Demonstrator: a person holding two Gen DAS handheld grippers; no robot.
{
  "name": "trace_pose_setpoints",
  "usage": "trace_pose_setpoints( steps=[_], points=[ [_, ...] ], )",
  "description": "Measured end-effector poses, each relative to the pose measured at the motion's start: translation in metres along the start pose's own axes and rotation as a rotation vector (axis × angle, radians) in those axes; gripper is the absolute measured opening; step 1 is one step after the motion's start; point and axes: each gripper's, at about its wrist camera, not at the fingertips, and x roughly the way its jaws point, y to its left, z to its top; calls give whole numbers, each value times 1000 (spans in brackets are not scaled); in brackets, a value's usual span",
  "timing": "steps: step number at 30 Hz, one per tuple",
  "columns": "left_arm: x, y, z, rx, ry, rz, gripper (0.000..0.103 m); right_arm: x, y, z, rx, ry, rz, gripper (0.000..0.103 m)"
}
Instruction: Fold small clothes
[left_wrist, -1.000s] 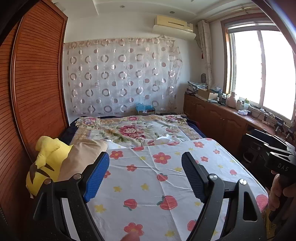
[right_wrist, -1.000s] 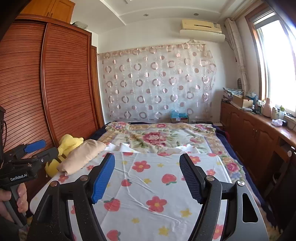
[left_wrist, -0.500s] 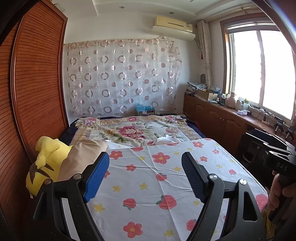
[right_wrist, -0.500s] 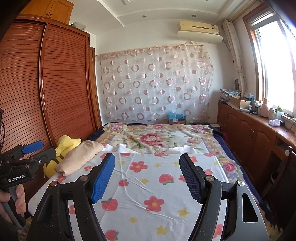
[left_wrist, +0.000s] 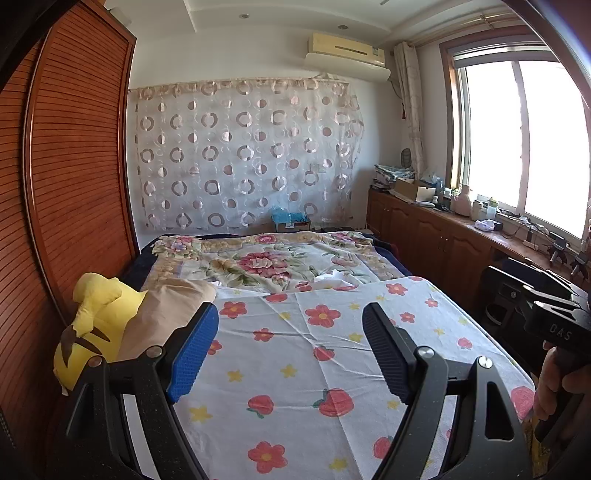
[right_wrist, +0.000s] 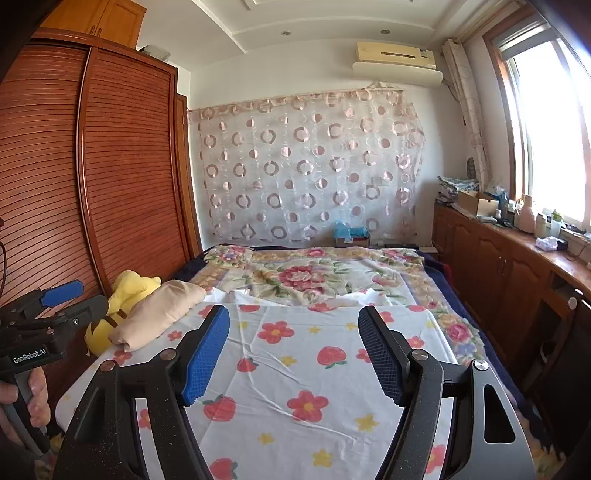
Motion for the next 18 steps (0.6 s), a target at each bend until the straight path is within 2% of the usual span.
trace_pose_setpoints(
  steps=[18],
  points=[
    [0, 1, -1, 1, -1, 0, 81, 1, -4, 1, -3, -1, 4, 74]
  ],
)
